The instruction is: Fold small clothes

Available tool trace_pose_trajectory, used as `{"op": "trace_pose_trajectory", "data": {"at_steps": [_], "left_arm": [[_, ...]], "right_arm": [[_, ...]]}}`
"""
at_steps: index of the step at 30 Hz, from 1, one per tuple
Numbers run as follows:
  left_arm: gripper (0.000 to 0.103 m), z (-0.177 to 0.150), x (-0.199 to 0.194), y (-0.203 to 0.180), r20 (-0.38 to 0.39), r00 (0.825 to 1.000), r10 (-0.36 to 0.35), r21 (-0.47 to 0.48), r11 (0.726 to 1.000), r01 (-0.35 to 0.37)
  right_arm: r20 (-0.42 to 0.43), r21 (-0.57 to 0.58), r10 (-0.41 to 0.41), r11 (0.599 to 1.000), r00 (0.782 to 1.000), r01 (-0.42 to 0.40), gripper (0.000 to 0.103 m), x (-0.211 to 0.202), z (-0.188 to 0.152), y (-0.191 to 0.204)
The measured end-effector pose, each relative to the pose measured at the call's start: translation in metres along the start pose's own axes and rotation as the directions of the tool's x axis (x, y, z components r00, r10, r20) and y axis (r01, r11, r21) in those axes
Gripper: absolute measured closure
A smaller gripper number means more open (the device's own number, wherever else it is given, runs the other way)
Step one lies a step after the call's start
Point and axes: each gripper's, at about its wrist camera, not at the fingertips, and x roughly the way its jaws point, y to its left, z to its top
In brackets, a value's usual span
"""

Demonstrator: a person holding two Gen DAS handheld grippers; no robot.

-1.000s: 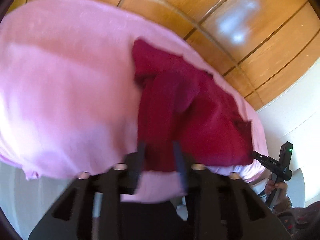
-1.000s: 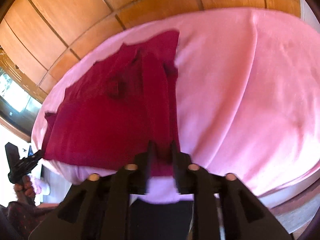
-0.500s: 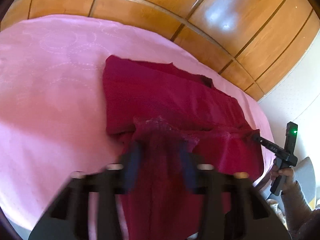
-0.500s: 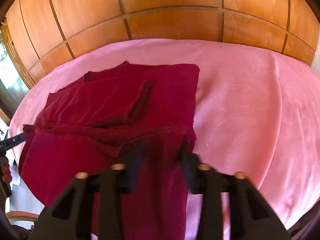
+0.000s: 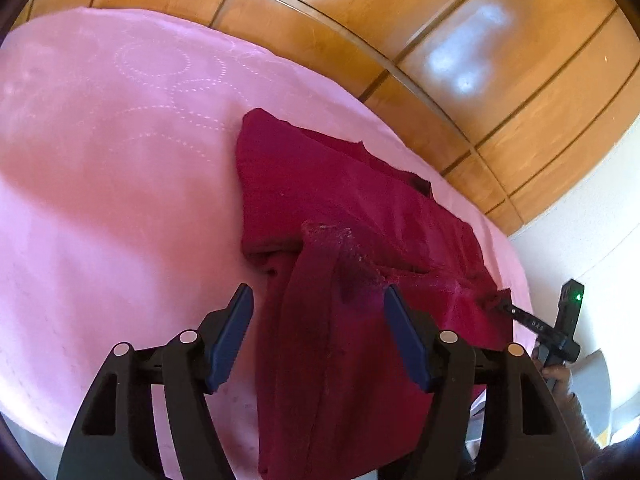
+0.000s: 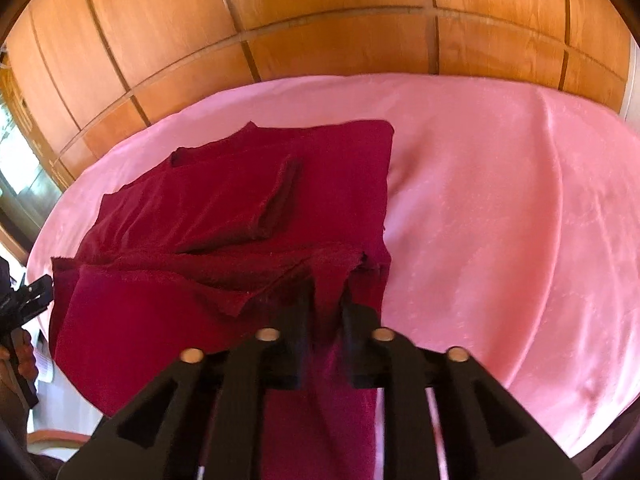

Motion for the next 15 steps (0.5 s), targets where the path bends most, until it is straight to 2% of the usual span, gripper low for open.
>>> {"op": "trace_pose_trajectory", "data": {"at_steps": [1, 2, 3, 5, 6, 8, 11, 15], "left_arm": [[0.041, 0.001, 0.002, -0.002, -0.002, 1.0, 0.011, 0.019, 1.0, -0.011], [0.054, 0.002, 0.005, -0.003, -0.008, 1.0, 0.014, 0.028, 1.0, -0.014], [0.074, 0.004, 0.01, -0.005, -0.026, 1.0, 0.014, 0.04, 0.999, -0.013], [0.094, 0.004, 0.015, -0.009, -0.026, 0.996, 0.083, 0.082, 0.993, -0.08], [0.095, 0.004, 0.014, -0.01, -0.016, 0.995, 0.094, 0.087, 0.992, -0.093], [0.096, 0.003, 0.006, -0.01, 0.014, 0.995, 0.094, 0.076, 0.993, -0.095], [0.096, -0.001, -0.012, -0.018, 0.058, 0.993, 0.1, 0.104, 0.989, -0.106], [0.096, -0.008, -0.028, -0.037, 0.11, 0.984, 0.139, 0.175, 0.972, -0.156]], "right_arm": [[-0.005, 0.004, -0.007, 1.0, 1.0, 0.007, 0.064, 0.003, 0.0, -0.001], [-0.008, 0.004, -0.005, 1.0, 1.0, 0.005, 0.063, 0.004, 0.0, -0.002], [-0.011, 0.008, -0.003, 1.0, 1.0, 0.004, 0.063, 0.006, 0.0, -0.003], [-0.009, 0.002, -0.013, 1.0, 1.0, 0.013, 0.069, 0.006, -0.001, -0.002], [-0.001, -0.011, -0.024, 1.0, 1.0, 0.024, 0.082, 0.003, -0.002, 0.0], [0.013, -0.037, -0.035, 0.999, 0.999, 0.036, 0.094, -0.005, -0.003, 0.003], [0.043, -0.082, -0.035, 0.996, 0.998, 0.038, 0.095, -0.022, -0.005, 0.011], [0.078, -0.098, -0.007, 0.995, 0.997, 0.014, 0.096, -0.043, -0.004, 0.019]]}}
